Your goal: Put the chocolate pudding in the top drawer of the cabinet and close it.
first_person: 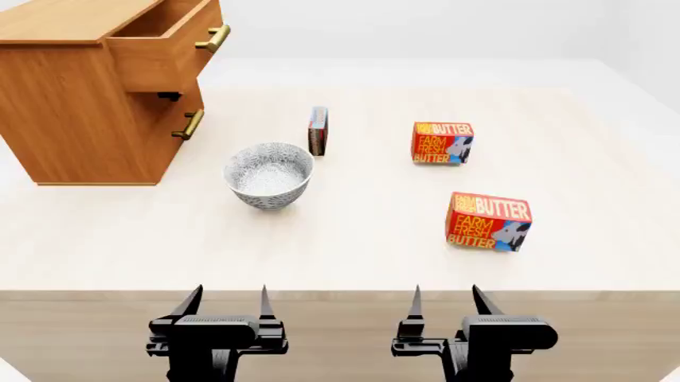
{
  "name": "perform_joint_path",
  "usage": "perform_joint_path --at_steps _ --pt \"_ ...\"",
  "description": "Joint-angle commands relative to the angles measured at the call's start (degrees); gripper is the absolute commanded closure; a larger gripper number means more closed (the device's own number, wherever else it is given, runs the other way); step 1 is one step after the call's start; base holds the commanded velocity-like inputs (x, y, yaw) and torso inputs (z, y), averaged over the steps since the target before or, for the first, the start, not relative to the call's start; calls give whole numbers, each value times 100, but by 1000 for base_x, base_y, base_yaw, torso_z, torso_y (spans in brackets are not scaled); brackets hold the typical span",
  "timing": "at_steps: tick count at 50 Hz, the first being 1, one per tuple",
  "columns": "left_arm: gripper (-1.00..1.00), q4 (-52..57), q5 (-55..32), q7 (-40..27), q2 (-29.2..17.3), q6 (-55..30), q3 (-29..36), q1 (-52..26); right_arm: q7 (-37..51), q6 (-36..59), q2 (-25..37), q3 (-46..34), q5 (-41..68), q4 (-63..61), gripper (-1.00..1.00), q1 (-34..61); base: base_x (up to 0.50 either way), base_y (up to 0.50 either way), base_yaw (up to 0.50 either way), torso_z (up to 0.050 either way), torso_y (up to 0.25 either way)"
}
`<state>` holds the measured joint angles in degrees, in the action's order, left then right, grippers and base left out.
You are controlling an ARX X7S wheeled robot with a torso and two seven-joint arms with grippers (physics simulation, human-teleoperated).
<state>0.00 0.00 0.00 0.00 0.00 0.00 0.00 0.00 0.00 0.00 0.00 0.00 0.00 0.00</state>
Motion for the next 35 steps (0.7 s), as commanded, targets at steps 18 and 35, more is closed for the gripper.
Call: perform_joint_path --at_steps 18,35 --pt "-100 -196 -235 8 -451 1218 614 165 336 136 368 -421 222 -23 -100 26 0 0 0 6 0" --pt "-100 -238 -456 6 -590 1263 761 129 400 138 511 -574 371 -139 -100 -9 0 0 0 50 0"
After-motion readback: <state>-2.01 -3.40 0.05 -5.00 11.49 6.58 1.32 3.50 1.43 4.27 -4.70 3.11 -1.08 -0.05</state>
